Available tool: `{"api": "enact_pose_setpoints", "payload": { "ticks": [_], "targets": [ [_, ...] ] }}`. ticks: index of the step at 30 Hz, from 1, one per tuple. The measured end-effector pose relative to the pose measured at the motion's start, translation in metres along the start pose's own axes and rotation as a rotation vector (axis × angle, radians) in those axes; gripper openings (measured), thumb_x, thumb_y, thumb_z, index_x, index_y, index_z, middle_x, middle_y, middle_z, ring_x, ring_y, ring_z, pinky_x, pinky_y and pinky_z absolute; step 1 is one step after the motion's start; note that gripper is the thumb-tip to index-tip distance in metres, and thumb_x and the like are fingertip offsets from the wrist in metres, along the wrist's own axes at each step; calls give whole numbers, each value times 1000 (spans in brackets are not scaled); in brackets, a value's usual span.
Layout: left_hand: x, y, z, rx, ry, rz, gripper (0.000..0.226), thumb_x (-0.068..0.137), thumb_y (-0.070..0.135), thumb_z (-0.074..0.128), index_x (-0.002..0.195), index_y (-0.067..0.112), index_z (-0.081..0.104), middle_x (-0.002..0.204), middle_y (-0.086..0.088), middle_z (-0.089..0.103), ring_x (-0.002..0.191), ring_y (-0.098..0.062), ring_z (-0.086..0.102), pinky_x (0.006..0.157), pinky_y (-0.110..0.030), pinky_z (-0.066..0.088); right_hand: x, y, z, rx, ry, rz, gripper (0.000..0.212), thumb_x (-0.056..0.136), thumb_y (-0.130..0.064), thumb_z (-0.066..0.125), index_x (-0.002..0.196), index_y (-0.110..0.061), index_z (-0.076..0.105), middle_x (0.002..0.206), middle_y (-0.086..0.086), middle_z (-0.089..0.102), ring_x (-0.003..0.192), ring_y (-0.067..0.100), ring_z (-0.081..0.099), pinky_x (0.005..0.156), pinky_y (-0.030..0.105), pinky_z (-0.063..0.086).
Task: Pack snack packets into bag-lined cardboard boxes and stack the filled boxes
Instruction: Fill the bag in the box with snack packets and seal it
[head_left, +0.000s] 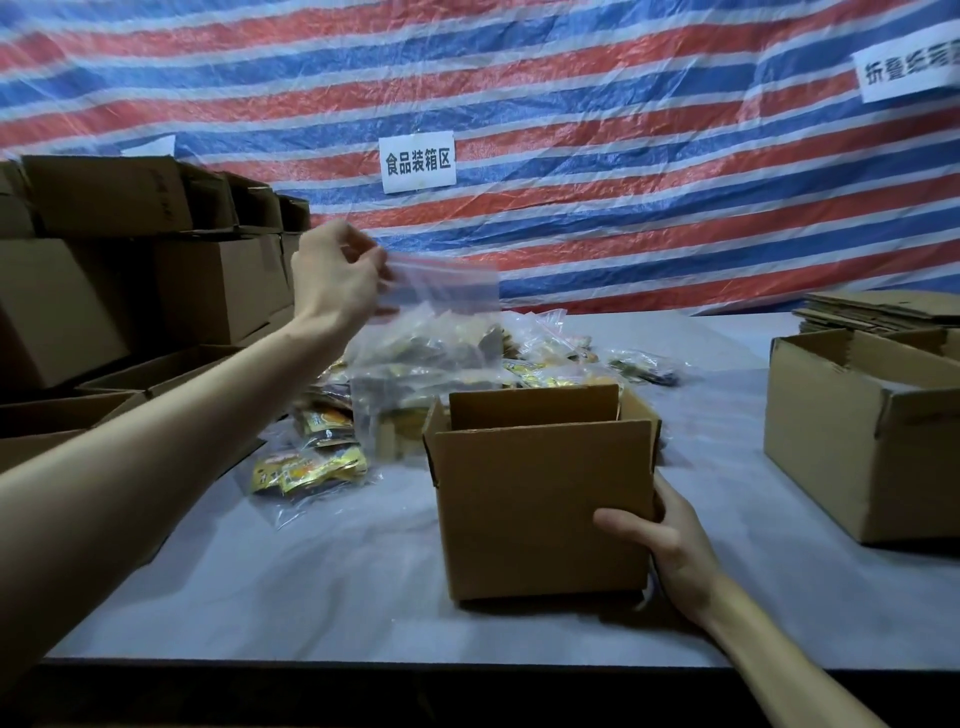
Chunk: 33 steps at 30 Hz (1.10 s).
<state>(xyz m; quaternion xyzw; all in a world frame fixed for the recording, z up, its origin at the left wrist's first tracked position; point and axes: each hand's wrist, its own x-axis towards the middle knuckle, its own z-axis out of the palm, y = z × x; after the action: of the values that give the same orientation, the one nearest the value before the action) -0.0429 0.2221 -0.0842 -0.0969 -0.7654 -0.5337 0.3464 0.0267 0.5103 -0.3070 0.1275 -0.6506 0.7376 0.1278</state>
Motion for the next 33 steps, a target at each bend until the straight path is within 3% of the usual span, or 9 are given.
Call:
{"api": "enact_pose_setpoints", "payload": {
  "ticks": [4,7,13,17,21,27,33],
  "targets": [
    [3,28,9,-132,32,84,3,101,6,60,99,5,59,83,-10,67,84,-28,75,66,-36,64,0,-1,0,-11,-7,6,69,51,-40,90,116,-29,70,113,4,76,103,22,73,77,26,59],
    [3,52,17,-150,46,211,2,100,3,61,98,4,60,81,-9,67,80,-26,74,68,-32,64,-1,-3,1,-14,-29,10,61,51,-42,92,109,-38,73,113,4,76,102,22,73,77,26,59],
    [-1,87,29,-143,60,448,1,96,-1,63,97,-1,63,85,-17,69,77,-21,73,73,-33,63,-2,-6,4,-30,-45,8,70,45,-58,94,109,-46,71,114,-2,75,104,18,72,77,23,59],
    [-7,100,36,-127,52,573,7,95,-1,64,93,5,60,79,-8,65,77,-22,73,72,-36,63,-1,-5,4,-31,-46,26,75,42,-57,96,110,-42,70,115,1,74,106,21,71,78,27,60],
    [-11,105,43,-149,28,578,9,95,-1,64,92,6,59,76,-3,62,79,-25,73,74,-38,62,-2,-6,3,-16,-53,36,70,41,-53,96,106,-44,72,114,2,75,104,22,72,78,29,60],
    [-17,107,47,-306,15,541,8,96,-2,63,94,4,58,84,-15,65,82,-31,73,77,-38,63,-2,-8,4,-26,-58,35,68,45,-50,96,109,-42,72,114,3,75,105,21,72,80,30,60],
    [-16,108,46,-397,5,520,11,96,-3,62,93,6,57,81,-11,63,84,-33,73,80,-41,63,-1,-5,3,-12,-48,41,65,47,-41,94,108,-40,73,113,6,75,103,25,72,80,33,60]
  ]
}}
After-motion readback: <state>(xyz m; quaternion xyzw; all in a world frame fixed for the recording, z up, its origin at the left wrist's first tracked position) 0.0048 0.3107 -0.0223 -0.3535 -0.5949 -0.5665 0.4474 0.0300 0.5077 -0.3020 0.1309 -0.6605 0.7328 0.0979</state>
